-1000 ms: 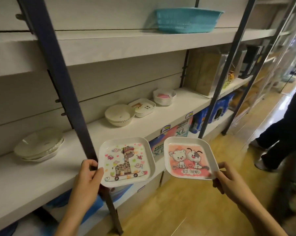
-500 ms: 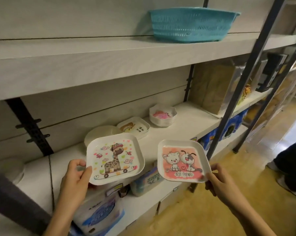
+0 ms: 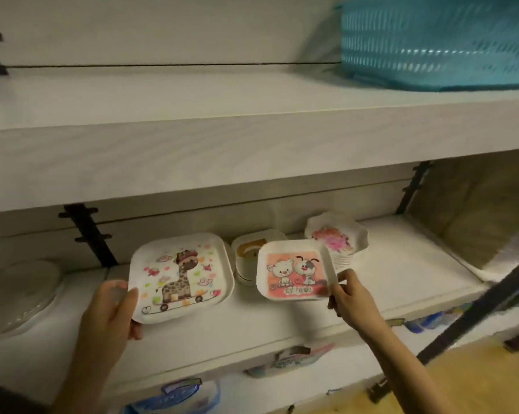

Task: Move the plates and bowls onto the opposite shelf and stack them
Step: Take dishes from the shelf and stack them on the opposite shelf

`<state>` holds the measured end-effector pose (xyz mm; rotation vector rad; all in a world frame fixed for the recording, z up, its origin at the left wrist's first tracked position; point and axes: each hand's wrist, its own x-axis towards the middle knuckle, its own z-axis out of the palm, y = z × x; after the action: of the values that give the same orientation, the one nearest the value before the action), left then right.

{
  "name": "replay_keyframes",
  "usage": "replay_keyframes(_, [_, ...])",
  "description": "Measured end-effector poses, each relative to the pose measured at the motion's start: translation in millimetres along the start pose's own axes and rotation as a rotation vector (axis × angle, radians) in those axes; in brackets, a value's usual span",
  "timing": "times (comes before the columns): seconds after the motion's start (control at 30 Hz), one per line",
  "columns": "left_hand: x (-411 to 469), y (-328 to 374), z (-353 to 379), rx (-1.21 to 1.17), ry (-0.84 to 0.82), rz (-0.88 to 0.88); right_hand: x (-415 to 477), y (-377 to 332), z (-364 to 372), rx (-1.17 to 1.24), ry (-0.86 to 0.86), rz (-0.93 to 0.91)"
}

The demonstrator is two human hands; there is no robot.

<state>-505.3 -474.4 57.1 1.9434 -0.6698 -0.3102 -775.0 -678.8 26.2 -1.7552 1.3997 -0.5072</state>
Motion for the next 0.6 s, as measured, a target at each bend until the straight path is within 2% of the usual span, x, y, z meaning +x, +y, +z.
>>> replay_keyframes(0.3, [3.5,4.4,30.2,0.114,0.161,-0.098,112.5,-14.4,36.6,-0.167,-0.139,-0.125])
replay_keyframes(0.6, [-4.3,5.7,59.6,0.198,0.216,-0.087,138.6,-4.2,51.8,-0.328,-0.247,-0.161])
